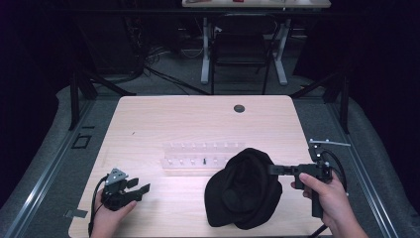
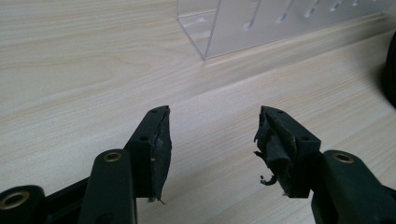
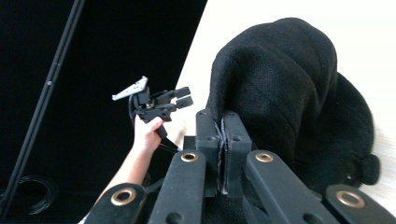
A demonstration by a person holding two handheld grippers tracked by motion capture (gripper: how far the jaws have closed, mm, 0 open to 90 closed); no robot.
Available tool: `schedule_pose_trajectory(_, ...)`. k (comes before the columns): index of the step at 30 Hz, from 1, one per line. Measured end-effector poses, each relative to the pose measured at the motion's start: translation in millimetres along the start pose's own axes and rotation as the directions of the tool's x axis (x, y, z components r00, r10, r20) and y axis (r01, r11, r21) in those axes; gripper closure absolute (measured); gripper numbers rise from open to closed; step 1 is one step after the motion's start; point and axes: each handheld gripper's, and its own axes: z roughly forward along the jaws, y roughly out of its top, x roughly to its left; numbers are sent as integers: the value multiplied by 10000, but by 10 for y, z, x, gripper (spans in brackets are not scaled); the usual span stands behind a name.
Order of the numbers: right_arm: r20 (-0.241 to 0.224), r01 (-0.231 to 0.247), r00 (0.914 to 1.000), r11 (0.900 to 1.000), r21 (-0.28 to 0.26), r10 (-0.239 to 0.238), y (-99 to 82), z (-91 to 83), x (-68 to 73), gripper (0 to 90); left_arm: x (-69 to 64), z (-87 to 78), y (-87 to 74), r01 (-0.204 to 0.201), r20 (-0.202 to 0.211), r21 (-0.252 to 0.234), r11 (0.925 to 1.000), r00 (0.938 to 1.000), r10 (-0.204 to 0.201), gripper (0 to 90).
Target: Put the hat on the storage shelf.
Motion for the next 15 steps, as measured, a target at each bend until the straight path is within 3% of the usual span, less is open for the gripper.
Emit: schedule_pose_trajectory(15,-187,398,9990,9991,-166,-401,124,-41,285,881,-1,10,2,-21,-24,-14,10000,10000,21,446)
